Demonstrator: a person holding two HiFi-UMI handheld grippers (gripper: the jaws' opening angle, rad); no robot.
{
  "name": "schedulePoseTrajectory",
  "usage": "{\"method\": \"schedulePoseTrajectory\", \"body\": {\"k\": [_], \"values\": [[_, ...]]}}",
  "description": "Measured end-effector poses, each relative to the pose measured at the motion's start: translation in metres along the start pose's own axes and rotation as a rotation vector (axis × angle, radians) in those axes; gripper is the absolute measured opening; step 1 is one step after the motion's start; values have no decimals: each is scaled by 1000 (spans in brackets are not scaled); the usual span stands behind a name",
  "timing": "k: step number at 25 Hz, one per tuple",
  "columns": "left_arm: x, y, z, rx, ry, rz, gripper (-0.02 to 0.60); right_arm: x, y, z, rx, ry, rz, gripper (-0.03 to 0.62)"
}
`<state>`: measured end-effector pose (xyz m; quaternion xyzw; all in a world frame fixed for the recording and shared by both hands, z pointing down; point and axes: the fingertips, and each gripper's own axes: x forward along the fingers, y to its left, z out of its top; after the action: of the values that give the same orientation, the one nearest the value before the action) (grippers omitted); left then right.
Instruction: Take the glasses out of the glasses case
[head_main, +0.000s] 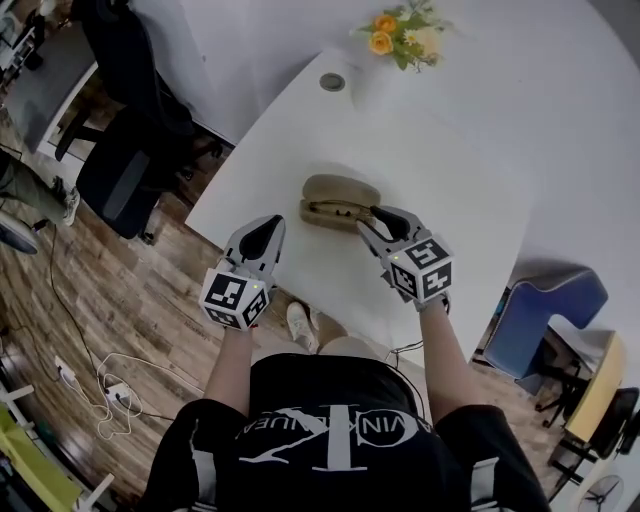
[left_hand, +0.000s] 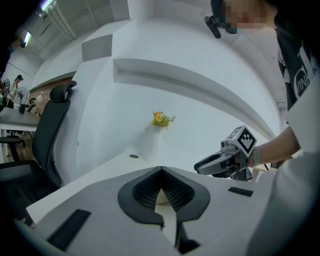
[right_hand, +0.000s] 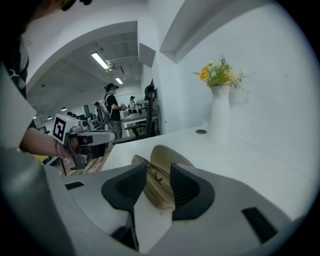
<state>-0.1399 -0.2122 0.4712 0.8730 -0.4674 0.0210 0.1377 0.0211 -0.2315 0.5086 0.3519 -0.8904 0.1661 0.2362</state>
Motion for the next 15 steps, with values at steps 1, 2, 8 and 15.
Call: {"method": "schedulePoseTrajectory", "body": {"k": [1,2,8,15], "values": [[5,0,0,1,4,-3,14,4,-3,1,-7,13,4,150],[10,0,-1,2,6,-5,12,7,-6,3,-17,25,7,150],[28,1,-12,10,31,-6,13,29,-19,-1,-77,118,24,137],[41,8,-18,24,62,21,13,53,-13,-5,-158,235,70,130]]}}
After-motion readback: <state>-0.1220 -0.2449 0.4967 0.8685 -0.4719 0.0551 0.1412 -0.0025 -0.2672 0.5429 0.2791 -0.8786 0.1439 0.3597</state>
